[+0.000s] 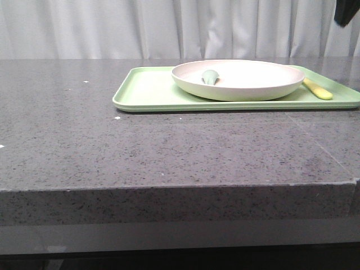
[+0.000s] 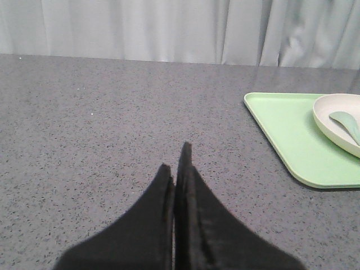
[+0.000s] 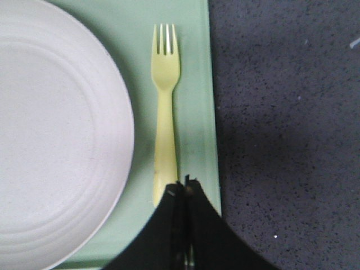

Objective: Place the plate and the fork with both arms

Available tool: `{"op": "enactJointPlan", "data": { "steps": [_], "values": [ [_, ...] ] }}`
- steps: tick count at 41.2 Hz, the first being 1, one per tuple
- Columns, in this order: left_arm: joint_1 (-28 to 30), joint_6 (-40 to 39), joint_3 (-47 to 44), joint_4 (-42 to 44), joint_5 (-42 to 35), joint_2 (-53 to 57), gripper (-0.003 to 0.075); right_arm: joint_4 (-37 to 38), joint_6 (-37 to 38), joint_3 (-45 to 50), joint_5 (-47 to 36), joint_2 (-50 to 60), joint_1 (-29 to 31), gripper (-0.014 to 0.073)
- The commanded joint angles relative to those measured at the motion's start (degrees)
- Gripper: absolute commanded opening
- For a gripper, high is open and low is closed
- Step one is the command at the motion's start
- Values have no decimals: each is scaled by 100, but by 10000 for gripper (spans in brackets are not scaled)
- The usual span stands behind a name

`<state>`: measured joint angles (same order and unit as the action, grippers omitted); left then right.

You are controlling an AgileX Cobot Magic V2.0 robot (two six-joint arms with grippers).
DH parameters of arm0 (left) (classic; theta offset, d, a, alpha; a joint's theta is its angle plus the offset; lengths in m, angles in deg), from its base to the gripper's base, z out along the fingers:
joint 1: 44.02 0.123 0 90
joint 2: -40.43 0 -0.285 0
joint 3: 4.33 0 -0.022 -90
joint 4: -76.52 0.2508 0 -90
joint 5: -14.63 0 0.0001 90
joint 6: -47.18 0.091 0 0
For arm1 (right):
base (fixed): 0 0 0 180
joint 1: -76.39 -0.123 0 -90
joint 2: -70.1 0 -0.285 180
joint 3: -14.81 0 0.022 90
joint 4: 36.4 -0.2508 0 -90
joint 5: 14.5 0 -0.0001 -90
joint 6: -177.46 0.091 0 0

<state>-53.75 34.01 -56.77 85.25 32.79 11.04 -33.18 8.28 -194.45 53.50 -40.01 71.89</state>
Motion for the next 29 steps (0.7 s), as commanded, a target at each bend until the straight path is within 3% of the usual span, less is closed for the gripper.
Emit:
{"op": "enactJointPlan", "data": {
  "steps": [1, 7, 13, 29],
  "values": [
    [9, -9, 171, 16, -481, -31, -18, 89, -63, -158, -188, 650, 28, -112],
    [9, -9, 171, 16, -481, -31, -18, 13, -241, 49, -393, 1213, -86, -112],
    [9, -9, 171, 16, -481, -31, -18, 13, -294, 923, -973, 2021, -369, -112],
    [9, -9, 171, 16, -481, -31, -18, 19, -294, 4660, -3045, 4760, -627, -112]
  ]
}}
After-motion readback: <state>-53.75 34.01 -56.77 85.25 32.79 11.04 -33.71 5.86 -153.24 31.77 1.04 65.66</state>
